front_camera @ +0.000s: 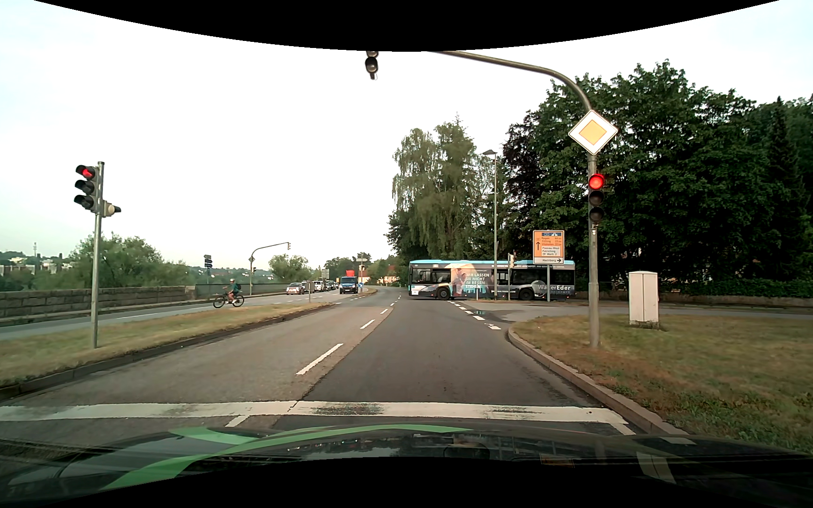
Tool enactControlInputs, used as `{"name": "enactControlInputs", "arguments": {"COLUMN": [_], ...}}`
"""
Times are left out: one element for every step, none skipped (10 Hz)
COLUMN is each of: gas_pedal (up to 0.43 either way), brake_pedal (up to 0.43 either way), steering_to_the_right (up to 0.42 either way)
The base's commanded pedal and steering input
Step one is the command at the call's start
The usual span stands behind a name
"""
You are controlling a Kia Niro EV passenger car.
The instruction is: Follow the waypoints while adhering to traffic rules and regulations
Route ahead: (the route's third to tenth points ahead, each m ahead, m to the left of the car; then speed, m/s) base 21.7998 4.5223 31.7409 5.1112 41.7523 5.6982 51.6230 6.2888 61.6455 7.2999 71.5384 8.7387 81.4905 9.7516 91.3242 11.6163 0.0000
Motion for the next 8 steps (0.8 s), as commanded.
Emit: {"name": "enactControlInputs", "arguments": {"gas_pedal": [0.0, 0.0, 0.0, 0.0, 0.0, 0.0, 0.0, 0.0], "brake_pedal": [0.226, 0.226, 0.226, 0.226, 0.226, 0.226, 0.22, 0.22], "steering_to_the_right": [-0.012, -0.012, -0.012, -0.012, -0.012, -0.012, -0.012, -0.012]}}
